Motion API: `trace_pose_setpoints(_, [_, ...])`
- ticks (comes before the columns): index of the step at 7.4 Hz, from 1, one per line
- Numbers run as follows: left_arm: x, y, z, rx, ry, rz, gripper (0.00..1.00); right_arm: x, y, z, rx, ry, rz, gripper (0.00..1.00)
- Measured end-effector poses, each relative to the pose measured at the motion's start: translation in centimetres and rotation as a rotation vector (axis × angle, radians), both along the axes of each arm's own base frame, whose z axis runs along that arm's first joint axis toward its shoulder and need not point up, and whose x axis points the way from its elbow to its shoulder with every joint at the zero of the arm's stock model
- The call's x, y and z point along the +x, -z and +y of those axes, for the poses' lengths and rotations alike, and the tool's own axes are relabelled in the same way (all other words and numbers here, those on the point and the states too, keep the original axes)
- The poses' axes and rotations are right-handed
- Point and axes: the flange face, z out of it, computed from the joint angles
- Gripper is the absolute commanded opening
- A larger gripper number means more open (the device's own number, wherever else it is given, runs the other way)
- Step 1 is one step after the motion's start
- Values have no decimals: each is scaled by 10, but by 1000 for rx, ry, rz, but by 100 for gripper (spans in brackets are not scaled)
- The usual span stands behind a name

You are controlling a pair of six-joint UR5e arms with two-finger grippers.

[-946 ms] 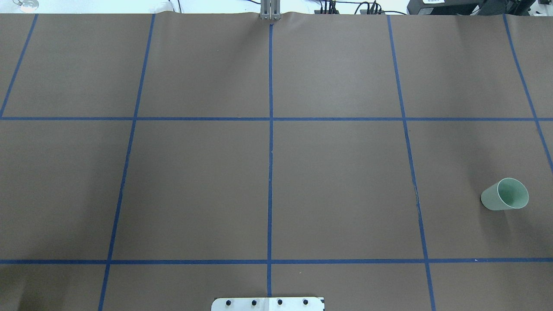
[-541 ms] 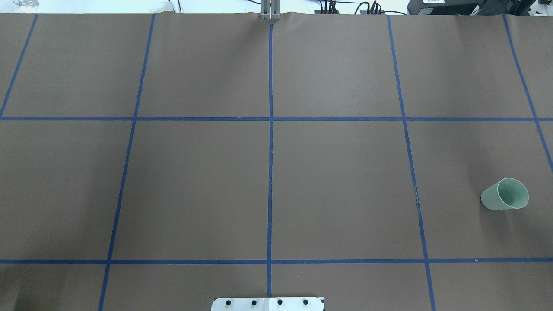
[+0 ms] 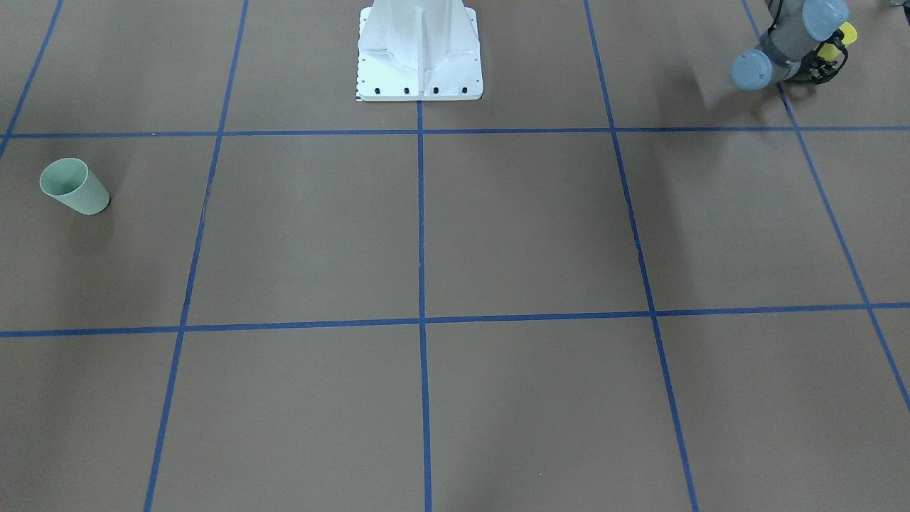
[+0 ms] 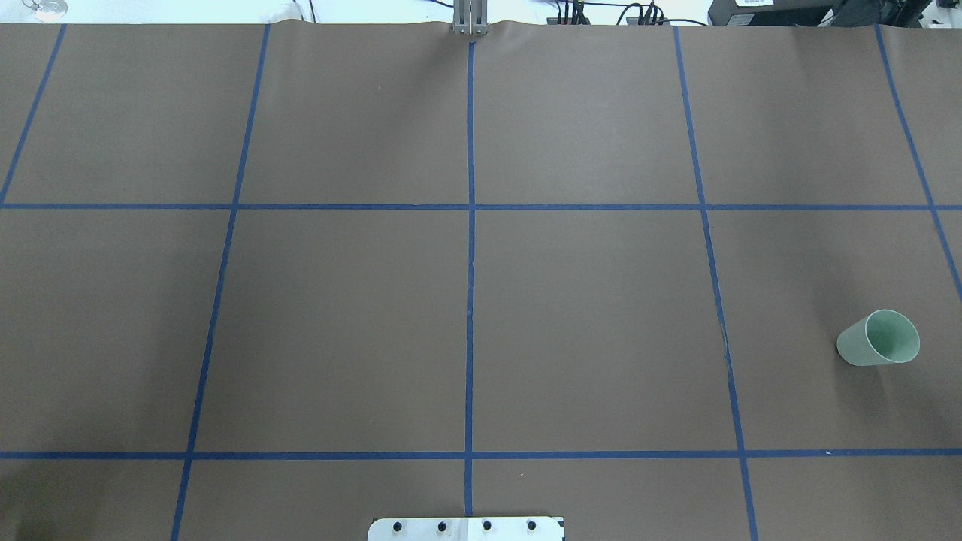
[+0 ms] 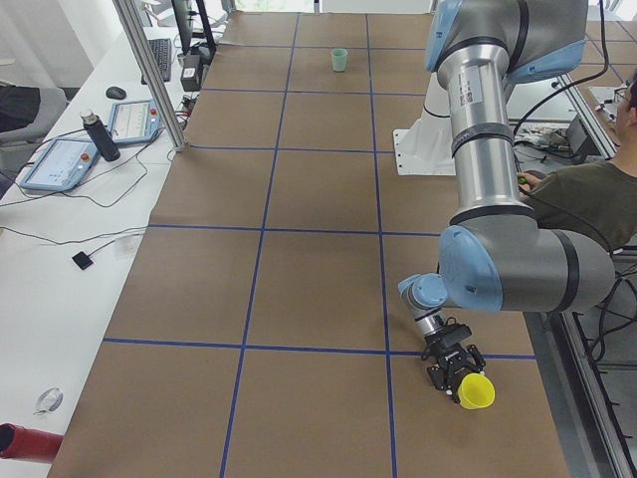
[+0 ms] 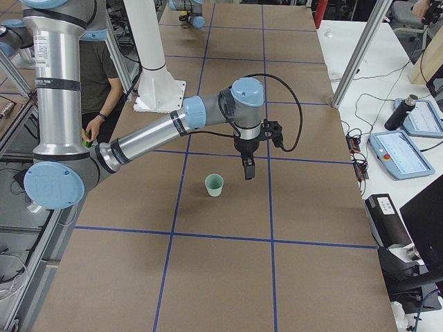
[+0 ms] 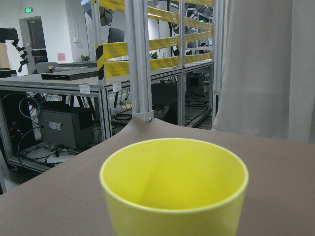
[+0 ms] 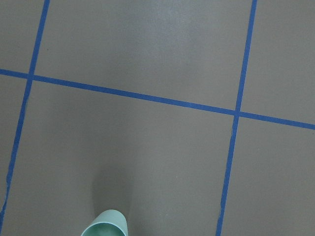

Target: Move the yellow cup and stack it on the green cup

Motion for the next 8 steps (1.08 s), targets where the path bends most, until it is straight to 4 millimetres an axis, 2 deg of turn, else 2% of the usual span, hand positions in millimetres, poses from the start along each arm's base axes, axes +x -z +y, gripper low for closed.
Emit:
trace_pose_setpoints(1, [-3, -1, 4, 6, -3, -12, 9, 0, 1, 0, 2, 0, 0, 100])
trace_pose_setpoints(2, [-17, -5, 6, 8, -11, -26, 9, 0, 1, 0, 2, 0, 0, 100])
trace_pose_setpoints(4, [-73, -11, 6, -7, -61, -26, 9, 0, 1, 0, 1, 0, -1, 100])
trace_pose_setpoints(5, [-96, -4, 4, -23, -104, -6, 9, -1, 0, -1, -1, 0, -1, 100])
trace_pose_setpoints(7, [-111, 8, 0, -60, -230, 69, 9, -1, -3, -4, -9, 1, -2, 100])
trace_pose_setpoints(8, [-115, 9, -12, -34, -317, 113, 9, -2, -2, -6, -10, 2, -5, 100])
